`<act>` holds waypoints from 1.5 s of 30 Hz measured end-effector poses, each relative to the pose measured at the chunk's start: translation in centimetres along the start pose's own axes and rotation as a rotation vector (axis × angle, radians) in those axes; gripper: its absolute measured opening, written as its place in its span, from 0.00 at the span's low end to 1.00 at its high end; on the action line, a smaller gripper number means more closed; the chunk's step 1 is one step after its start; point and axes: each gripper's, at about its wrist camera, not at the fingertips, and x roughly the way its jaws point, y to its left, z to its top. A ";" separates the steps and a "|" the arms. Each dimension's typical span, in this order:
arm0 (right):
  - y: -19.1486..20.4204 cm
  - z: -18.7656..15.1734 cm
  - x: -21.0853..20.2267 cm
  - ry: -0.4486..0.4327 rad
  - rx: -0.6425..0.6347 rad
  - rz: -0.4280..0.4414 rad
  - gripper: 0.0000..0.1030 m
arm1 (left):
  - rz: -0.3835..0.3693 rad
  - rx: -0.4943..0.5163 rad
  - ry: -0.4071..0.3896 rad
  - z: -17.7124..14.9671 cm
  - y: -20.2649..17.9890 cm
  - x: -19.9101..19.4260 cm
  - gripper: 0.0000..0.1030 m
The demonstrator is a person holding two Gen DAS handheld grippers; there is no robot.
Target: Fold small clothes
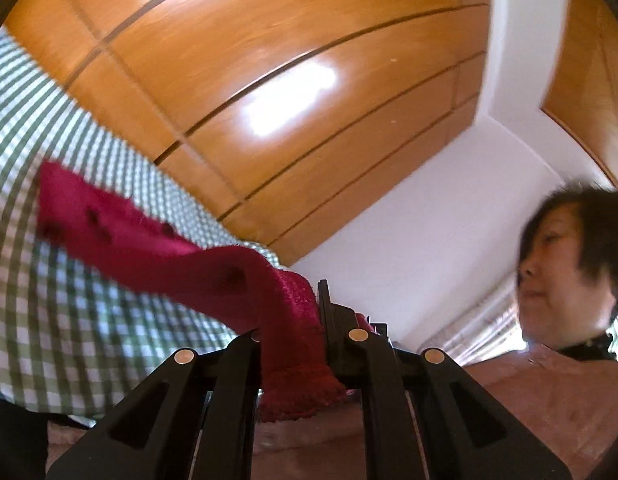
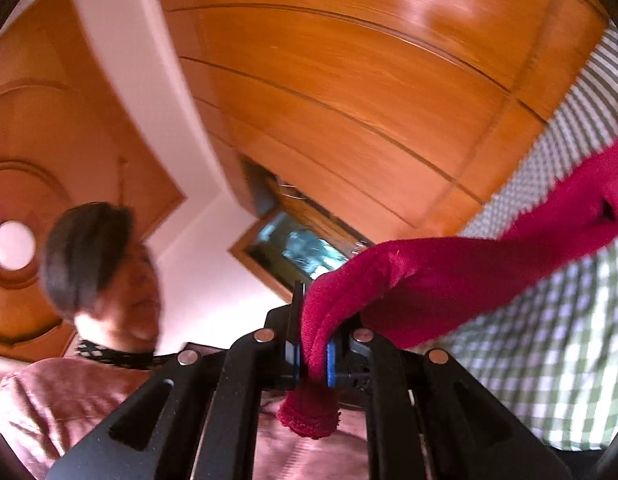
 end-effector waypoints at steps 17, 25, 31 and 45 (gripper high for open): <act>-12.5 4.3 -1.2 -0.135 0.299 -0.279 0.10 | 0.379 -0.152 0.089 5.2 10.2 7.1 0.07; -19.1 5.1 -2.0 -0.196 0.411 -0.449 0.12 | 0.520 -0.245 0.136 6.1 17.1 10.6 0.07; -21.5 5.7 -1.6 -0.250 0.400 -0.561 0.44 | 0.602 -0.375 0.108 6.4 21.9 11.9 0.22; -18.3 4.8 3.4 -0.066 -0.096 -1.163 0.62 | 0.758 -0.120 0.007 3.8 20.7 11.7 0.70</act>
